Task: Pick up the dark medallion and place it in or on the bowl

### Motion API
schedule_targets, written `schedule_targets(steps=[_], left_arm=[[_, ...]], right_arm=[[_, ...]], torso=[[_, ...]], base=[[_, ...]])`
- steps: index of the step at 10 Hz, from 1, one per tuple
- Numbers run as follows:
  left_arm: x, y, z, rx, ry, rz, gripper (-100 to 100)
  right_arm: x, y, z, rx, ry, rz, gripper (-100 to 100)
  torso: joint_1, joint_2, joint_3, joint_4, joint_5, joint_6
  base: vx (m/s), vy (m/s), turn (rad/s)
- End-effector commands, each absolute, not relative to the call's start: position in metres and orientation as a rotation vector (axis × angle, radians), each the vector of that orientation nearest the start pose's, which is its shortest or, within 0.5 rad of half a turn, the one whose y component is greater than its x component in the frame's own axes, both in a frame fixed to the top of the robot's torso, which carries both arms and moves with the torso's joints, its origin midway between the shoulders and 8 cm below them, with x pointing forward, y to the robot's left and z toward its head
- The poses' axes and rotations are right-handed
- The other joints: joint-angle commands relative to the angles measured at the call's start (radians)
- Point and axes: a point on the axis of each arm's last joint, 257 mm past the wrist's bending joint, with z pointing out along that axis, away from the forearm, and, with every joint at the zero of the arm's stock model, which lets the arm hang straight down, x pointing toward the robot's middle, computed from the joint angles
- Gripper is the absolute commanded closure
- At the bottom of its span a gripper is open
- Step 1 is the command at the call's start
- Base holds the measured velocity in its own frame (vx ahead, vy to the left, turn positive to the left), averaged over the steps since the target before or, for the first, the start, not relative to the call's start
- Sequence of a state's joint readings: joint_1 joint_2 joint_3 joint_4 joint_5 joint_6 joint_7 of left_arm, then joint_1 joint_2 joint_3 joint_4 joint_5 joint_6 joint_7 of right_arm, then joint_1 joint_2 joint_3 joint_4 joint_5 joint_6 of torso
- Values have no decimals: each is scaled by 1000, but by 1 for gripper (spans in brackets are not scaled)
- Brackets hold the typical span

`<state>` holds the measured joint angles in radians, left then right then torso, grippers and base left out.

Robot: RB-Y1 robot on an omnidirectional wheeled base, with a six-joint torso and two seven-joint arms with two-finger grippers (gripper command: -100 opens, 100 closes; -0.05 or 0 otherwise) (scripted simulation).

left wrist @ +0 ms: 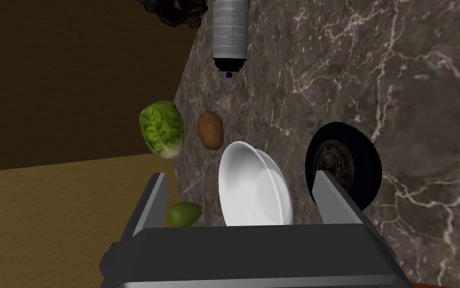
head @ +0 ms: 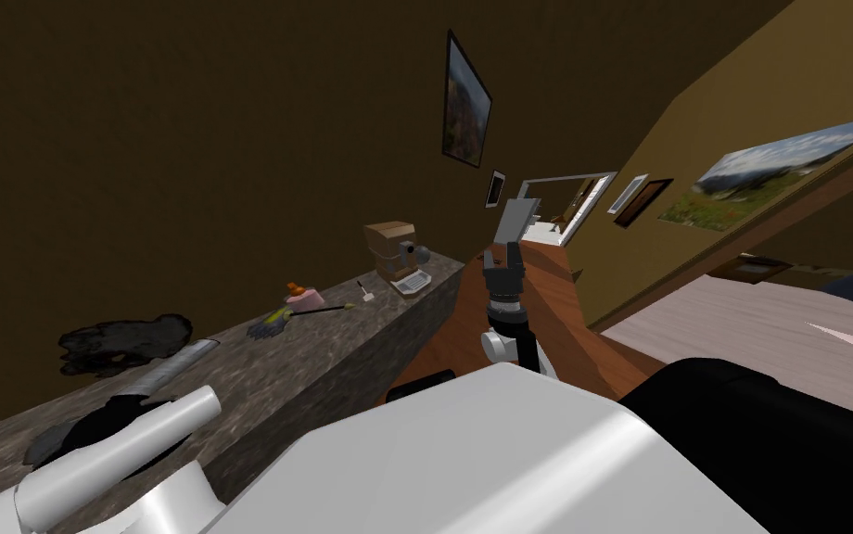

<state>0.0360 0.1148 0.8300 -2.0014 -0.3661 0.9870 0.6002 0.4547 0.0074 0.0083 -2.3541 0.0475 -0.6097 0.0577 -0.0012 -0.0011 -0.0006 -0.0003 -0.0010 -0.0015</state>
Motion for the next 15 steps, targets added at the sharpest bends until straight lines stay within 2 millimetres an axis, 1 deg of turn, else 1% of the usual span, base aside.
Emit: schedule_targets(steps=[1, 2, 3, 5, 6, 7, 9, 10, 11, 12, 13, 14, 15], left_arm=[[253, 676, -210, -2007, 171, -299, -100], [249, 678, -216, -2026, 151, -287, -100], [242, 681, -230, -2065, 111, -262, -100], [234, 682, -245, -2106, 73, -235, -100], [230, 683, -252, -2125, 55, -221, -100], [224, 682, -265, -2161, 24, -197, -100], [217, 680, -281, -2202, -6, -170, -100], [220, 682, -276, -2186, 7, -180, -100], [220, 682, -278, -2189, 4, -178, 0], [221, 682, -286, -2190, 16, -181, -100], [221, 682, -290, -2191, 21, -183, -100], [221, 681, -288, -2193, 17, -181, -100], [221, 681, -289, -2191, 18, -183, 100]], right_arm=[[309, -258, 88, 435, 485, 1286, 0], [309, -258, 88, 435, 485, 1286, 0], [309, -258, 88, 435, 485, 1286, 0], [309, -258, 88, 435, 485, 1286, 0], [309, -258, 88, 435, 485, 1286, 0], [309, -258, 88, 435, 485, 1286, 0], [309, -258, 88, 435, 485, 1286, 0], [309, -258, 88, 435, 485, 1286, 0], [309, -258, 88, 435, 485, 1286, 0], [309, -258, 88, 435, 485, 1286, 0], [309, -258, 88, 435, 485, 1286, 0], [309, -258, 88, 435, 486, 1286, 0], [309, -258, 88, 435, 485, 1286, 0]], torso=[[0, 0, 0, 0, 0, 0], [0, 0, 0, 0, 0, 0], [1, 1, 0, 0, 0, 0], [1, 1, 0, 0, 0, 0], [1, 1, 1, 0, 0, 0], [1, 1, 1, 0, 0, 0], [1, 1, 1, 0, 0, 0], [2, 2, 1, 0, 0, 0], [1, 3, 1, 1, 0, 0], [1, 3, 2, 1, 0, 0], [3, 2, 1, 0, 1, -1], [6, 1, 0, 0, 2, -1], [4, 3, 1, 0, 1, -1]], base=[[43, -3, -24], [35, 5, -21], [38, 7, -33], [39, 9, -22], [27, 12, -16], [31, 11, -19], [28, 10, -4], [11, 7, -1], [0, 0, 0], [29, 44, 59], [52, 70, 54], [0, 0, 0], [0, 0, 0]])
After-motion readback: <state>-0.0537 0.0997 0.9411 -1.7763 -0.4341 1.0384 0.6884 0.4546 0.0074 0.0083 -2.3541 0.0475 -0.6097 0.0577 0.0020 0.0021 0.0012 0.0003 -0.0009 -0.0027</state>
